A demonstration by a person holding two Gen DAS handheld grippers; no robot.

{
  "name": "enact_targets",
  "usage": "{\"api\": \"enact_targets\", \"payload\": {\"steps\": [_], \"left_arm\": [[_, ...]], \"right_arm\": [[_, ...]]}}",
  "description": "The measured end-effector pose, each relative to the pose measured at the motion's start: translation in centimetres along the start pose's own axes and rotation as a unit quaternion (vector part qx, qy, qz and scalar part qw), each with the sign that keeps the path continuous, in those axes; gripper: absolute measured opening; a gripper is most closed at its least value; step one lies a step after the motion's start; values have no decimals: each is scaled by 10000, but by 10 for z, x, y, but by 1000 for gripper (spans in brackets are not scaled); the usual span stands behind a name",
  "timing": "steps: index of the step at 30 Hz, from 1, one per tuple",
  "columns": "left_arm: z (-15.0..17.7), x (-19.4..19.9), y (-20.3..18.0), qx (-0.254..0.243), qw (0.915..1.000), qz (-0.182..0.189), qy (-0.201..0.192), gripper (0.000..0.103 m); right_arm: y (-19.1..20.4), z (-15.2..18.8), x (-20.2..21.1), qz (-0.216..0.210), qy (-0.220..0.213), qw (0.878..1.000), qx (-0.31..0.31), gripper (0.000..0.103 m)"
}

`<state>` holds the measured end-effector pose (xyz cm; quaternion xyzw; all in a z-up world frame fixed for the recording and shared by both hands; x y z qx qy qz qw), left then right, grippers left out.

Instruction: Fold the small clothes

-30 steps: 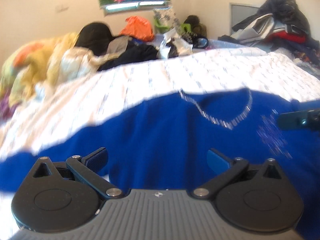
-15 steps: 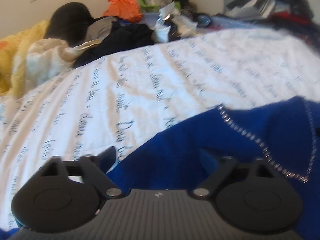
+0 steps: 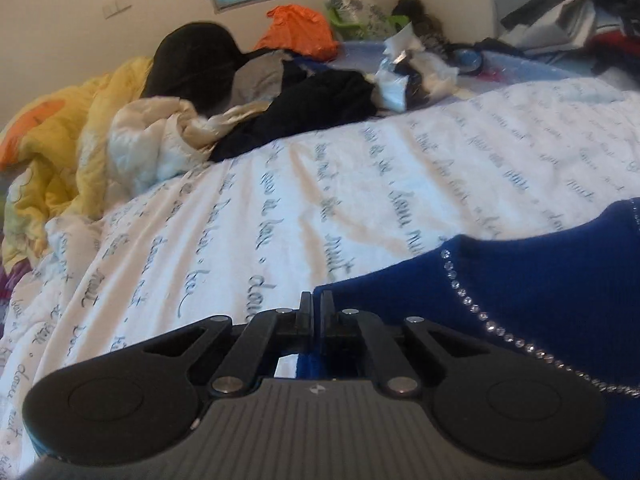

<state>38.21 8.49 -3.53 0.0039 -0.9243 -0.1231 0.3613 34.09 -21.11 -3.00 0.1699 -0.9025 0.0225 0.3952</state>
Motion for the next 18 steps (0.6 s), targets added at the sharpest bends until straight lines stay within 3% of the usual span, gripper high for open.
{"api": "enact_targets", "payload": {"steps": [2,5,7,9,10,11,12,15,17,18], "left_arm": [[15,-8,-1,-220,9996,-145,130,10],[23,25,-3,-513,9977,-380,-227,36],[33,71,4,-370,9970,-325,-603,82],[54,131,10,-90,9948,-50,-1016,98],[73,158,10,116,9942,201,-1053,99],[94,181,9,281,9936,483,-984,99],[118,201,7,446,9927,744,-837,97],[189,239,-2,924,9862,1360,-214,94],[232,250,-4,1324,9781,1569,355,88],[249,255,-4,1458,9751,1573,570,80]], "right_arm": [[6,10,-30,206,263,9994,57,6],[9,10,-29,489,-88,9986,-156,14],[7,15,-4,525,-113,9976,-438,24],[2,31,44,464,-389,9942,-889,44],[3,45,71,305,-480,9925,-1084,54],[6,62,98,74,-539,9905,-1259,69],[9,84,124,-167,-594,9868,-1495,76],[14,160,180,-668,-299,9707,-2289,77],[19,210,200,-976,53,9494,-2984,78],[27,231,205,-1110,292,9394,-3230,78]]}}
Point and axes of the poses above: each gripper's, at about its wrist camera, not at the fingertips, and x roughly against the way its jaws point, y to its left, z to its underside, the point moved 10 cm from there along -x, roughly the way its jaws point, and after that the axes turned 3 degrees about z, right-handed, at the moved point
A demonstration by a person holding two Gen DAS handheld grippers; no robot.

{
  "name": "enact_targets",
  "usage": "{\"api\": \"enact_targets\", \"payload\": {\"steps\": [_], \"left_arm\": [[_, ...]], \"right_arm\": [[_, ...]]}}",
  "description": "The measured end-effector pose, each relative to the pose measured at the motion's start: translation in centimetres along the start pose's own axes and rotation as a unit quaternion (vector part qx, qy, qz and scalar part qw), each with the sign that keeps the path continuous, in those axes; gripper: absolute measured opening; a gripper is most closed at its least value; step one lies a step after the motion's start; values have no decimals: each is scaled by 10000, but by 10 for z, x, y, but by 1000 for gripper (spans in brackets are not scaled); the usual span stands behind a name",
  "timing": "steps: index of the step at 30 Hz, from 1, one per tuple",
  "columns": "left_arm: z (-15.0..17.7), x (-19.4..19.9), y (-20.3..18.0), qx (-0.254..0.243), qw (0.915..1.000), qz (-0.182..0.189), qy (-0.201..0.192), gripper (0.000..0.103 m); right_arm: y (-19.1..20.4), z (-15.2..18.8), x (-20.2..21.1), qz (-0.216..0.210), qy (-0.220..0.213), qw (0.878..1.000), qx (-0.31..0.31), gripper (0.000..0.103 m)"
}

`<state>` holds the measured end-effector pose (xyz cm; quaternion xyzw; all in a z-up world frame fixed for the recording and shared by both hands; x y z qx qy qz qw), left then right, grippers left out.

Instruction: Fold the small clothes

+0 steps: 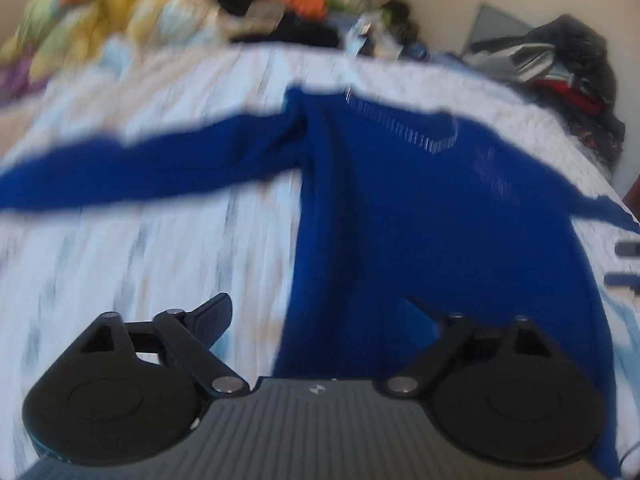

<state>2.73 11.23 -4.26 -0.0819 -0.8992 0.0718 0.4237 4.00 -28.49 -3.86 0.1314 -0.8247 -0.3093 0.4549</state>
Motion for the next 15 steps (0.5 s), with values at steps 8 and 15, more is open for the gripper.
{"api": "enact_targets", "payload": {"steps": [8,15], "left_arm": [[47,25,-16,202,9979,379,486,70],[34,37,-28,99,9978,309,578,6]], "right_arm": [[45,103,-11,-216,1111,9925,464,78],[37,87,-9,15,1257,9880,895,5]]}}
Point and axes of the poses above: each gripper's, at about its wrist camera, not at the fingertips, and x roughly against the way its jaws point, y to its left, z to its underside, the point moved 10 cm from there along -x, roughly the way its jaws point, and after that the axes turned 3 degrees about z, right-handed, at the moved point
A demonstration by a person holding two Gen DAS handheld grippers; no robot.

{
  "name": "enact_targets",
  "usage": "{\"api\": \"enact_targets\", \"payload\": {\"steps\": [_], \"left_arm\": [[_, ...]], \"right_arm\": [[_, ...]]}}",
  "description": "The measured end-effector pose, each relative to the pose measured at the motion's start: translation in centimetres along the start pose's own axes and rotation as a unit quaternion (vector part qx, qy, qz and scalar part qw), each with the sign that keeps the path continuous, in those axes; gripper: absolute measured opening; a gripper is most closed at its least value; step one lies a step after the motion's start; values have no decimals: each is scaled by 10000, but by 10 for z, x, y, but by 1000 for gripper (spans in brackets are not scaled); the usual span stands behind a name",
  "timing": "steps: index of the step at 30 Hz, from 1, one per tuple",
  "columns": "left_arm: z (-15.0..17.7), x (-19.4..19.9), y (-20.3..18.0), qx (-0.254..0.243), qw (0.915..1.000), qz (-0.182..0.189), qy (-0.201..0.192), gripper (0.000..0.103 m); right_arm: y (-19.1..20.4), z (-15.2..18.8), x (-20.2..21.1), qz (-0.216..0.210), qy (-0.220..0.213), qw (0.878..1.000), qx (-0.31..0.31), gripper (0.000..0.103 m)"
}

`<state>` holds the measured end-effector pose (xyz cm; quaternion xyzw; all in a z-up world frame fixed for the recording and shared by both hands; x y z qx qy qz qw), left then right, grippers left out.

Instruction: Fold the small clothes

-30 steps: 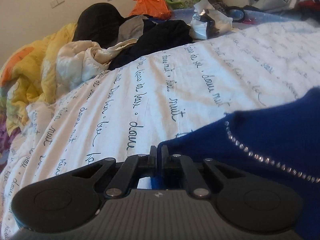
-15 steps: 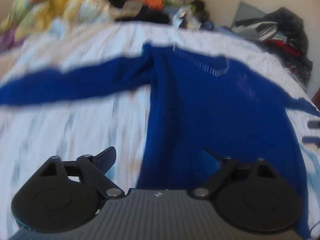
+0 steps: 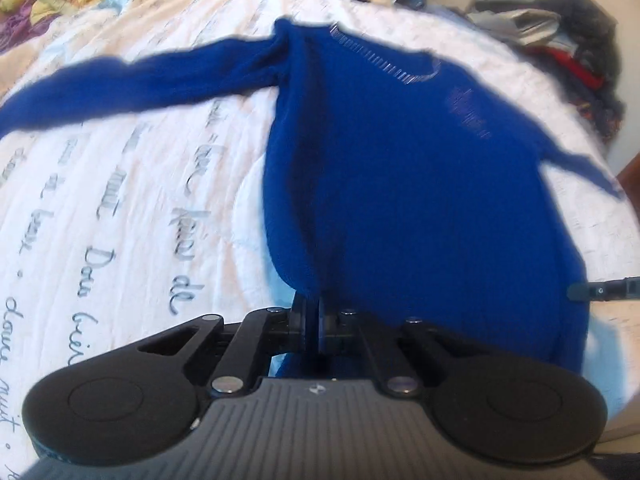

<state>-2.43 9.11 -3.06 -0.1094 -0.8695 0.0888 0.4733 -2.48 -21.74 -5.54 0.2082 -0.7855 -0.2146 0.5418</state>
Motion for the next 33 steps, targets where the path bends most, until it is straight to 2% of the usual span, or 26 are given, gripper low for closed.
{"api": "enact_targets", "payload": {"steps": [2,5,6,8,9,10,11,12,13,14,16,17,18,20,22,24,26,29,33], "left_arm": [[1,9,-7,-128,9999,56,-9,6],[26,-11,-3,-101,9990,10,447,9],[26,-11,0,-97,9994,-76,318,16],[21,-6,-1,-123,9995,-206,227,18],[14,0,-4,-196,9996,-193,42,23],[8,5,-8,-275,9994,-181,-78,53],[4,8,-11,-317,9994,-114,-125,74],[1,10,-11,-274,9995,-89,-164,103],[1,13,-14,-241,9994,-24,-265,97],[4,10,-17,-248,9995,71,-164,99],[13,6,-20,-172,9998,94,9,91],[18,3,-20,-103,9999,92,85,88],[24,0,-22,5,9997,147,194,82],[35,-3,-26,315,9978,412,418,76],[46,-7,-30,485,9953,583,609,76],[53,-9,-32,521,9947,642,611,77],[55,-10,-33,471,9953,655,543,78],[55,-6,-36,602,9938,802,489,81],[58,-6,-43,587,9929,957,397,92]], "right_arm": [[-9,-8,30,181,-150,9995,201,5],[-38,-15,49,522,-297,9981,99,5],[-43,-13,44,499,-232,9985,42,5],[-46,-4,25,263,53,9993,-262,11],[-43,0,19,83,151,9988,-463,15],[-40,1,18,-98,174,9984,-527,17],[-38,-1,23,-210,105,9983,-529,28],[-43,-8,29,-213,-41,9978,-634,43],[-49,-15,38,-170,-280,9962,-812,51],[-53,-18,46,-135,-508,9944,-914,61],[-40,-16,54,-93,-627,9955,-701,61],[-31,-12,57,16,-624,9969,-476,61],[-16,-7,60,157,-694,9973,-156,61],[14,4,60,-28,-562,9978,342,60],[27,22,44,-292,-69,9995,74,59],[27,31,31,-323,119,9992,-210,59],[25,29,20,-133,155,9990,-390,58],[35,21,14,207,44,9992,-332,58],[40,24,-7,722,345,9968,-71,58]]}}
Point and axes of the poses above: each gripper's, at about its wrist camera, not at the fingertips, and x roughly against the way its jaws point, y to its left, z to its underside, the point moved 10 cm from there along -x, roughly the way its jaws point, and after that the axes turned 3 degrees about z, right-handed, at the moved point
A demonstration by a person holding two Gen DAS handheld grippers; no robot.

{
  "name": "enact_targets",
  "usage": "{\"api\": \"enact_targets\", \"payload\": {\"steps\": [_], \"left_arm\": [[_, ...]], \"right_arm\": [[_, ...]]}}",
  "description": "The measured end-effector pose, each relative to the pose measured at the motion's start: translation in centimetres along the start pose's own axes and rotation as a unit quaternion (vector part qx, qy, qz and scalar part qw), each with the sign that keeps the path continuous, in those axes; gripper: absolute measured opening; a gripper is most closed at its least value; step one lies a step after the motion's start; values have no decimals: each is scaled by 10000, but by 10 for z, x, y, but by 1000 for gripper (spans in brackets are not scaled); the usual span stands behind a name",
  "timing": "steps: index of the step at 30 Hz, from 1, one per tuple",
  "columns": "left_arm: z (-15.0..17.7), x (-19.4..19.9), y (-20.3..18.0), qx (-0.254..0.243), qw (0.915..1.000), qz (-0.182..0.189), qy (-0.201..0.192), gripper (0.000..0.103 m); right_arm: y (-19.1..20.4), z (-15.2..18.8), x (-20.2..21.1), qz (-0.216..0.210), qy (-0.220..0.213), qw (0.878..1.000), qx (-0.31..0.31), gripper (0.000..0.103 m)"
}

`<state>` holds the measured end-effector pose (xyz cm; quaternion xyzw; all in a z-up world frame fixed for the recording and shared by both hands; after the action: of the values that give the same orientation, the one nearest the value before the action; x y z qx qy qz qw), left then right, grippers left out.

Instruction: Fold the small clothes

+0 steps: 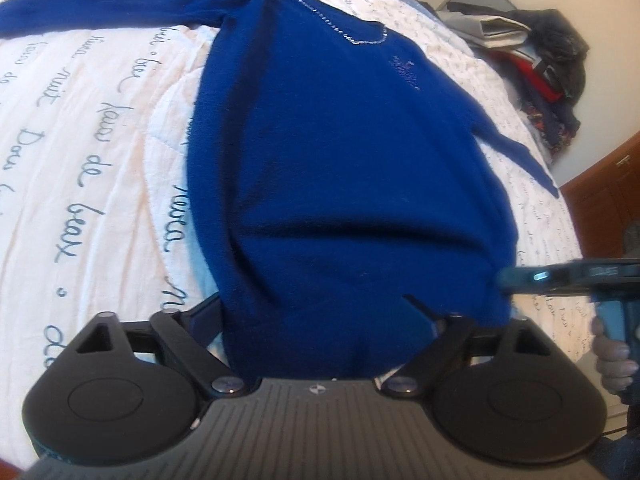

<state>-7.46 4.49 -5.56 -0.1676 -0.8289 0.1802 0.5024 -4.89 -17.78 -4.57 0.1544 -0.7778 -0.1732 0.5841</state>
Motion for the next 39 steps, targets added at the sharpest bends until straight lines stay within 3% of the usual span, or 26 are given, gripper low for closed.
{"api": "enact_targets", "payload": {"steps": [2,3,4,5,6,8,12,15,18,19,20,22,23,26,28,30,32,33,35,39], "left_arm": [[3,0,-5,-106,9999,6,-76,91],[4,1,-6,-175,9997,-34,-154,83],[4,1,-8,-269,9994,-35,-197,49],[5,0,-7,-344,9992,-97,-157,20],[5,-2,-4,-294,9994,-166,-85,9],[-1,1,-2,-199,9998,-31,-54,9],[-10,38,-12,-681,9975,89,-187,9],[7,34,9,-718,9971,-163,167,9],[12,25,17,-917,9943,-410,358,13],[12,28,12,-1006,9931,-338,494,25],[10,32,5,-1137,9915,-260,573,38],[-1,49,-6,-1490,9880,-234,321,97],[-10,58,-10,-1638,9861,-253,95,103],[-46,77,-17,-1565,9853,-330,-594,102],[-72,79,-19,-1176,9873,-359,-1004,102],[-92,74,-20,-716,9883,-436,-1277,102],[-103,64,-24,-426,9902,-443,-1251,102],[-109,58,-29,-357,9909,-460,-1216,102],[-116,50,-36,-299,9911,-507,-1192,102],[-125,35,-48,-537,9904,-462,-1188,102]], "right_arm": [[-10,13,-2,289,52,9992,265,58],[-6,14,-3,433,-72,9978,487,49],[-5,14,-3,654,-162,9957,633,35],[-9,13,-3,900,-236,9930,733,9],[-13,12,-2,785,-277,9945,642,8],[-24,10,4,490,-255,9981,264,6],[-51,10,53,248,-469,9986,-8,6],[-100,26,88,616,-518,9963,-304,1],[-121,37,79,648,-545,9949,-543,1],[-121,37,73,614,-538,9952,-535,1],[-124,36,70,608,-551,9949,-587,3],[-136,28,74,599,-605,9943,-642,3],[-143,18,81,527,-735,9938,-650,3],[-191,-35,110,308,-1481,9814,-1179,5],[-249,-75,124,65,-1961,9600,-1998,16],[-316,-107,131,89,-2403,9275,-2860,50],[-367,-133,138,259,-2849,8963,-3389,65],[-379,-148,143,105,-3112,8881,-3381,65],[-405,-169,147,257,-3307,8682,-3691,68],[-426,-198,137,82,-3585,8438,-3993,65]]}}
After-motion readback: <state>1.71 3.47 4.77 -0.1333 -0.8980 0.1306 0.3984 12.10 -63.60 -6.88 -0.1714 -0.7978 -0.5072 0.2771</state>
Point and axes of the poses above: each gripper's, at about its wrist camera, not at the fingertips, and x roughly against the way its jaws point, y to its left, z to its underside, the point moved 10 cm from there along -x, roughly the way its jaws point, and after that the axes turned 3 degrees about z, right-handed, at the moved point
